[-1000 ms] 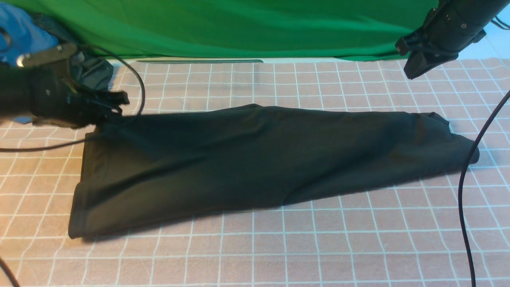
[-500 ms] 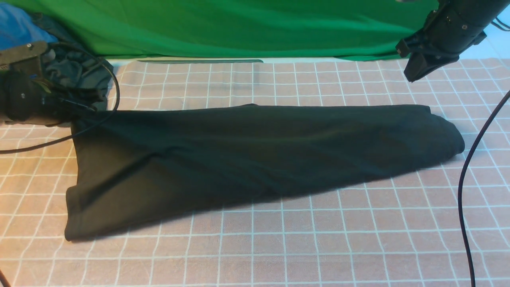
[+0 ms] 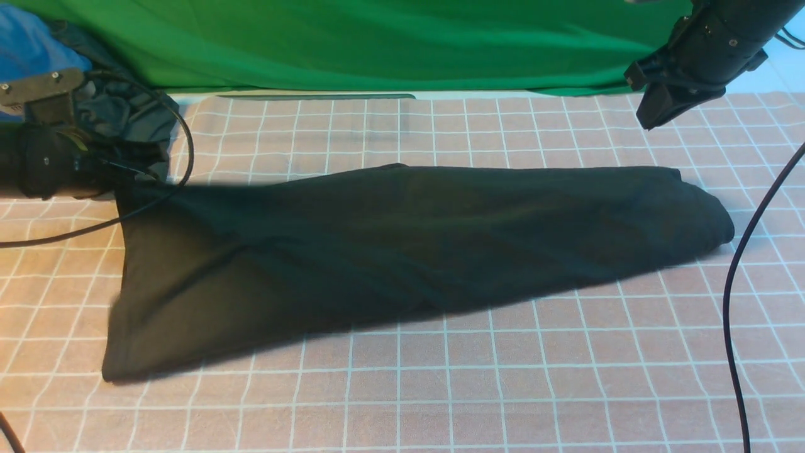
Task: Fold a long-sleeved shirt over a pink coffee tablecloth.
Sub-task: 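Pull the folded dark garment lengthwise by its ends to straighten it flat on the table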
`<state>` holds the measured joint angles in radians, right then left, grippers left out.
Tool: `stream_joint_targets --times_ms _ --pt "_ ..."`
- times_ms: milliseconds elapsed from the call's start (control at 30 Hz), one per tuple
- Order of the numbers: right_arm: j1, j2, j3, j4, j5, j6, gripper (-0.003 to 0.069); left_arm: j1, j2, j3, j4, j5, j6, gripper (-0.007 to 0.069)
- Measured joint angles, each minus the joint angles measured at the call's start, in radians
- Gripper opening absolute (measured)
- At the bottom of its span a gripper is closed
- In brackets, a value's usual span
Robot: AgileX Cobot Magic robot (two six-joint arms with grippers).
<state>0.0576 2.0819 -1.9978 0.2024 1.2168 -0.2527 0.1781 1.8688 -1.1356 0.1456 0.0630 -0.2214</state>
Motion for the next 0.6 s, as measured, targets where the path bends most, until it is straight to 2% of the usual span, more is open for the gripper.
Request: stream_joint_targets --times_ms 67,133,200,267,333,400,500,600 --pt "0.000 0.000 0.000 -0.010 0.000 0.024 0.0227 0.001 -0.020 -0.017 -0.005 0.073 -0.008 0.0297" --pt "0.000 0.000 0.000 -0.015 0.000 0.039 0.0269 0.001 -0.059 -0.056 -0.033 0.231 -0.038 0.0349" --pt "0.000 0.000 0.000 -0.016 0.001 0.043 0.0286 0.001 -0.090 -0.084 -0.061 0.366 -0.057 0.0359" --pt "0.000 0.000 0.000 -0.016 0.001 0.044 0.0291 0.002 -0.147 -0.106 -0.115 0.588 -0.065 0.0343" --pt "0.000 0.000 0.000 -0.016 0.002 0.047 0.0293 0.002 -0.189 -0.089 -0.156 0.734 -0.065 0.0286" --pt "0.000 0.000 0.000 -0.016 0.002 0.048 0.0292 0.002 -0.231 -0.034 -0.181 0.787 -0.056 0.0209" --pt "0.000 0.000 0.000 -0.016 0.002 0.050 0.0291 0.002 -0.306 0.095 -0.200 0.800 -0.054 0.0078" --pt "0.000 0.000 0.000 -0.016 0.002 0.050 0.0283 -0.006 -0.369 0.193 -0.260 0.763 -0.020 0.0023"
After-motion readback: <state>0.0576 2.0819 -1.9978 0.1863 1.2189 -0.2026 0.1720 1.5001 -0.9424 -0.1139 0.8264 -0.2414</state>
